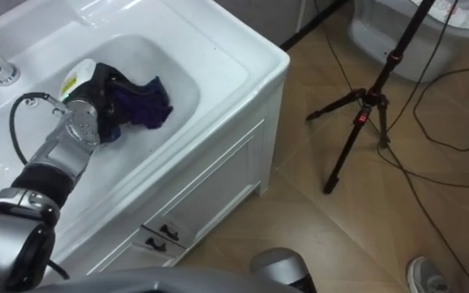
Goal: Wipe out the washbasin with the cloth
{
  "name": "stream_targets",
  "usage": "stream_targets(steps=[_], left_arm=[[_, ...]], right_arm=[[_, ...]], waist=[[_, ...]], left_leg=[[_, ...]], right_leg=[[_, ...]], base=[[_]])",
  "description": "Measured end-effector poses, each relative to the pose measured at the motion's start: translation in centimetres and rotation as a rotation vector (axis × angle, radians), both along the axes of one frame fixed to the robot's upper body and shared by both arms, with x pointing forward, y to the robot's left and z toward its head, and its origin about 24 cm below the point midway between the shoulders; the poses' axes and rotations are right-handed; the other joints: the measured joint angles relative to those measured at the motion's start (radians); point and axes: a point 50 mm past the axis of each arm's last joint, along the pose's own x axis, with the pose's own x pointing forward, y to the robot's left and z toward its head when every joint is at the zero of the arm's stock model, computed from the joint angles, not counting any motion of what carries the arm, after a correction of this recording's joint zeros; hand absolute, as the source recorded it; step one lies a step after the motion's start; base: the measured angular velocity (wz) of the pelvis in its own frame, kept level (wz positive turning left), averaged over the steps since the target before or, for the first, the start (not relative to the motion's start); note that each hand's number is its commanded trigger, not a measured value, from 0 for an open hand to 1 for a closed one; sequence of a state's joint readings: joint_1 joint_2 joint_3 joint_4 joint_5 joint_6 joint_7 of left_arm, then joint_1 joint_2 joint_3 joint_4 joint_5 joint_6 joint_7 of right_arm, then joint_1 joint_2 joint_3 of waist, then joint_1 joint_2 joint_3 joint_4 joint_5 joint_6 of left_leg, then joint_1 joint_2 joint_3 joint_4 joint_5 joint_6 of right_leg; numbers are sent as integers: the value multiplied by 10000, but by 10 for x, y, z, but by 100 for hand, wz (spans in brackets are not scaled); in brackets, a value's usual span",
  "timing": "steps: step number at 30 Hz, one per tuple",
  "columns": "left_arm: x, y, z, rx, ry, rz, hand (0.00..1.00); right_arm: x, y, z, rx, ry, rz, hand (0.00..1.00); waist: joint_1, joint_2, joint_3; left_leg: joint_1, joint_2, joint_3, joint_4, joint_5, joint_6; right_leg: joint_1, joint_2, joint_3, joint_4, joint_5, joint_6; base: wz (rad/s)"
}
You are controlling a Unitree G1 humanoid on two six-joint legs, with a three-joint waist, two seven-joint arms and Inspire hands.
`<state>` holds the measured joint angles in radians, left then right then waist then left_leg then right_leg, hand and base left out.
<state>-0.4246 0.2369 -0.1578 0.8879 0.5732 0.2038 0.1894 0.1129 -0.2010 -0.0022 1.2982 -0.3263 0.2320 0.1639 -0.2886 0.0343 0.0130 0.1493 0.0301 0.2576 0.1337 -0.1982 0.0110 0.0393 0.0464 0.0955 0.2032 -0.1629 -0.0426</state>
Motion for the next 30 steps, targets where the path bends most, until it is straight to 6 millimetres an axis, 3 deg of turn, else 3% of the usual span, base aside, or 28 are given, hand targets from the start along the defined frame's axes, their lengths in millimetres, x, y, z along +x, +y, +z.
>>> stream_targets(steps=[15, 18, 23, 24, 29, 30], left_arm=[[-33, 21, -31, 794, 1371, 704, 100], [-39, 24, -34, 836, 1379, 942, 100], [-44, 24, -38, 954, 1286, 1049, 100], [-46, 24, -39, 969, 1280, 1065, 100], [-54, 22, -46, 872, 1305, 1047, 100], [-59, 22, -49, 847, 1326, 1081, 100]], right_arm=[[21, 3, -1, -127, -646, 293, 0], [26, 3, 0, -189, -787, 274, 0], [31, 3, 0, -284, -953, 236, 0], [32, 4, 0, -290, -958, 255, 0], [31, 4, -1, -348, -929, 287, 0], [32, 4, -1, -372, -965, 290, 0]], waist=[[514, -13, -60], [516, -59, -120], [536, -186, -165], [553, -270, -145], [818, -259, -144], [841, -222, -174]], left_leg=[[8, -14, -171, 2, 1, -2], [8, -9, -168, 2, 8, -13], [34, -13, -238, 4, 23, -37], [44, -13, -254, 12, 24, -37], [173, -38, -486, 7, 24, -37], [181, -49, -529, 9, 23, -37]], right_leg=[[287, -102, -486, -195, 8, 5], [318, -110, -568, -193, 4, 2], [408, -133, -728, -190, 1, 1], [437, -138, -765, -199, -2, 4], [589, -158, -866, -356, -8, 9], [607, -197, -989, -356, -23, 4]], base=[[9], [7], [11], [8], [6], [13]])
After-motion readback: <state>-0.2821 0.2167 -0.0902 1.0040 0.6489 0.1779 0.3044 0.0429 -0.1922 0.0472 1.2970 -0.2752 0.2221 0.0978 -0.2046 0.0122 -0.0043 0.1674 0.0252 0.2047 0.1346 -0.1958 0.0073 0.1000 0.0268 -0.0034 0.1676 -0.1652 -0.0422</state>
